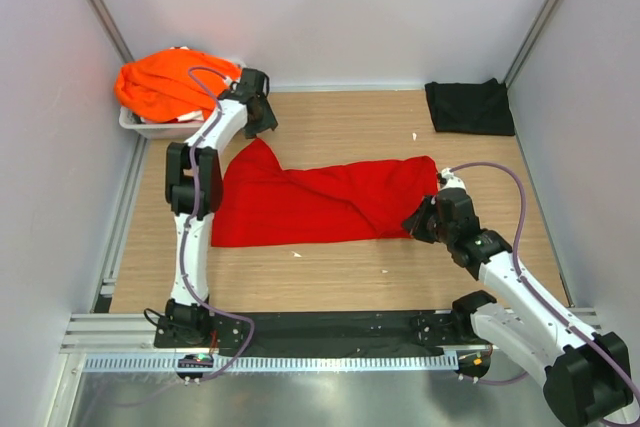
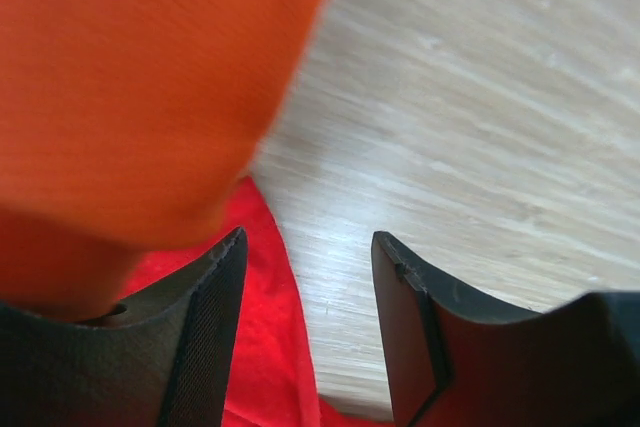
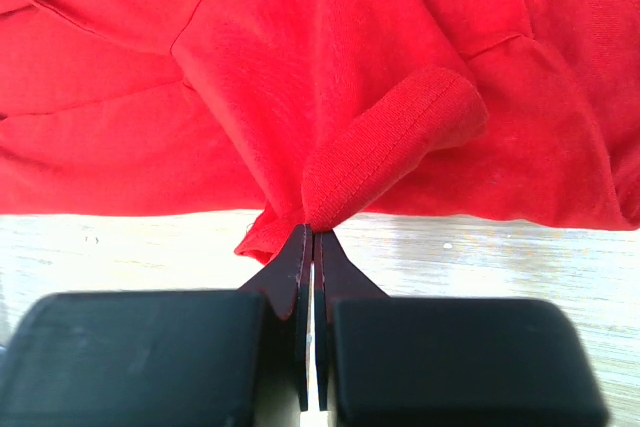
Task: Fold and stack the t-shirts
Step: Fold the tshirt
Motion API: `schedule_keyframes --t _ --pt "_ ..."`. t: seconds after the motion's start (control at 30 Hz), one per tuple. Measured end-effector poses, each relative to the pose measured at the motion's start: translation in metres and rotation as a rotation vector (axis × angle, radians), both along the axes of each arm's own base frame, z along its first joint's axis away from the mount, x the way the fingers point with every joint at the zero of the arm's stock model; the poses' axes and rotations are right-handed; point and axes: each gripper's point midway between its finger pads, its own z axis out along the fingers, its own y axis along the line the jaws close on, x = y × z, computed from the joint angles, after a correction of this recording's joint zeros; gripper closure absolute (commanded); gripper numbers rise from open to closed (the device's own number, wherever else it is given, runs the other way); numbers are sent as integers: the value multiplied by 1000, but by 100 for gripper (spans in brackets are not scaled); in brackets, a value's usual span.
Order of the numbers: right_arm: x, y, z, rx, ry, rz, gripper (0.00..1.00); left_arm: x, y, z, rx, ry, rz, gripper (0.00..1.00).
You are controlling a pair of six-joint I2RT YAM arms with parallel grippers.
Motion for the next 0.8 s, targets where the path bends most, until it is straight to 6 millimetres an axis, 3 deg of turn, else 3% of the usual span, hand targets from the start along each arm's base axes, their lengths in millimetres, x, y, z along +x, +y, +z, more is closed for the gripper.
schedule_keyframes --t 0.17,0.6,0.7,0.8 --pt "-1 2 0 6 4 8 99 -13 -2 -17 63 61 -23 48" --pt "-2 3 0 9 6 14 99 -13 2 -33 177 100 -35 50" --pt "-2 3 0 9 6 14 99 -13 2 -36 192 106 -37 54" --pt "-2 3 -1 9 6 14 99 -13 3 -42 204 115 -34 66"
